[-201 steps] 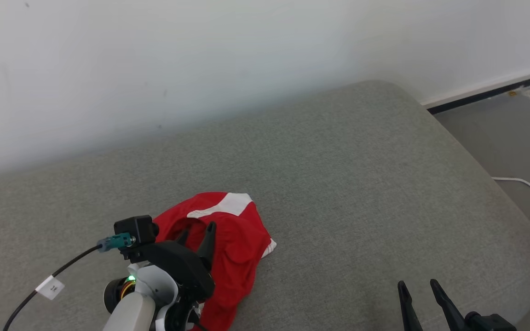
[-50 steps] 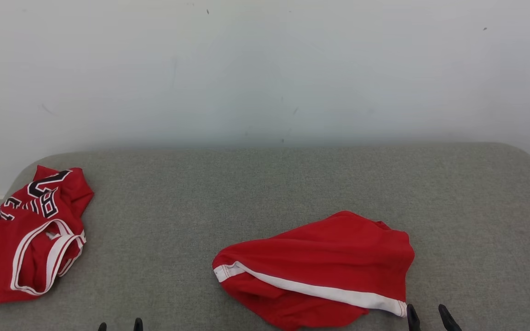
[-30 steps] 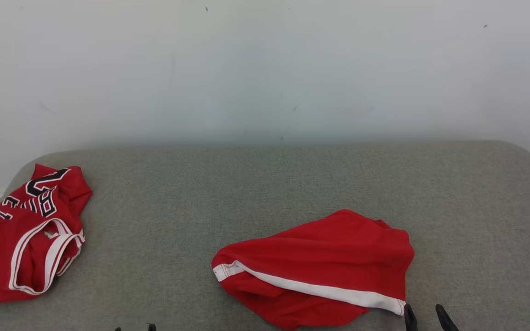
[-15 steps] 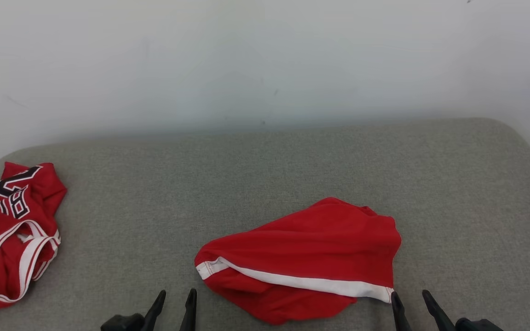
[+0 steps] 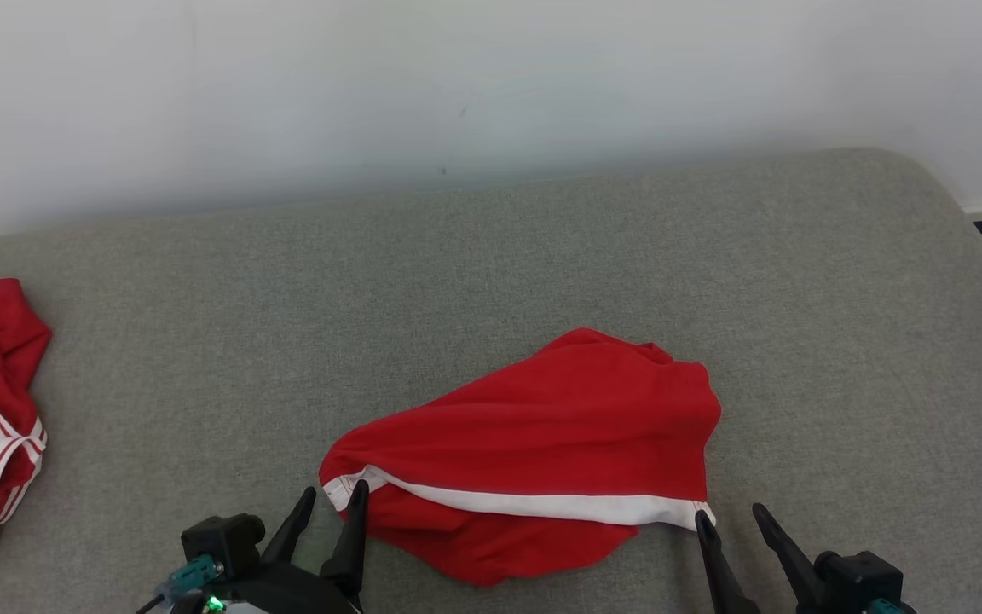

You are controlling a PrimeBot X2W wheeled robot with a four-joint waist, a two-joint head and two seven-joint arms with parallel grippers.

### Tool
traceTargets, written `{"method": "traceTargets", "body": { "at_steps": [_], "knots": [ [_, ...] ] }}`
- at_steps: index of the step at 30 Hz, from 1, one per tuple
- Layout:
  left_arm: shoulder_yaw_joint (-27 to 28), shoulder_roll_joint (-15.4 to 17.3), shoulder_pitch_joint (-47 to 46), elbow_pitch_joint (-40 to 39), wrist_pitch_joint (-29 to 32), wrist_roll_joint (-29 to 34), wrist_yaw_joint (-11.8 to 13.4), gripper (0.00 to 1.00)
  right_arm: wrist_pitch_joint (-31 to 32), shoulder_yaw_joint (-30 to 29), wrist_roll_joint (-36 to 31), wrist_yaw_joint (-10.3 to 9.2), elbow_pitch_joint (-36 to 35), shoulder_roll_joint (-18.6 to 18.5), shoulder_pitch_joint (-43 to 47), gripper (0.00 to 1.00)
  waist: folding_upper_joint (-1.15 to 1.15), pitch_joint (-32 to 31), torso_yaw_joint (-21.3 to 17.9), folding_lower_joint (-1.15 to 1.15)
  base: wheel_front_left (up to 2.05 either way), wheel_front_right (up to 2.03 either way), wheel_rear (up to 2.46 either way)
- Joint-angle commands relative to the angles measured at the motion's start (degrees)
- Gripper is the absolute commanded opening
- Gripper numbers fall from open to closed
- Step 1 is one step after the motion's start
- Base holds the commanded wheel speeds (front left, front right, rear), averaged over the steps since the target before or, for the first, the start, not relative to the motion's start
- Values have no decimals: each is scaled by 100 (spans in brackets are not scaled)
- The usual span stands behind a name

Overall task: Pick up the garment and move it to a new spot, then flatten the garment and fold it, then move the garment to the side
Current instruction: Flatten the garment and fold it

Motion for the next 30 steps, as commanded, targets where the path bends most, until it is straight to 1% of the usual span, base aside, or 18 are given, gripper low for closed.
{"method": "traceTargets", "body": {
  "at_steps": [1,9,13,15,17,18,20,26,30],
  "knots": [
    [-66,43,-105,47,25,-142,8,100,-38,31,45,-13,21,-28,-70,100,0,68,-23,-1,0,0,0],
    [-499,125,-189,65,-2,-534,8,100,-105,77,98,-13,98,-64,-129,100,0,43,21,-1,0,0,0],
    [-661,172,-184,-12,-43,-691,8,96,-121,101,112,-13,127,-72,-133,100,0,9,36,-1,0,0,0],
    [-678,218,-189,-47,-95,-749,8,89,-134,114,131,-13,136,-71,-137,100,0,-5,38,-1,0,0,0],
    [-704,240,-204,-58,-132,-795,8,62,-142,128,148,-13,143,-74,-147,100,0,-9,40,-1,0,0,0],
    [-725,243,-206,-57,-142,-822,8,44,-146,137,157,-13,148,-77,-152,100,0,-10,40,-1,0,0,0],
    [-768,266,-233,-62,-168,-859,8,0,-150,161,163,-13,159,-89,-170,100,0,-2,41,-1,0,0,0],
    [-907,301,-278,-76,-187,-926,8,0,79,166,173,-13,271,-153,-235,100,0,58,44,-1,0,0,0],
    [-969,279,-285,-56,-211,-905,8,0,315,36,28,-13,439,-187,-329,100,0,117,90,-1,0,0,0]
  ]
}}
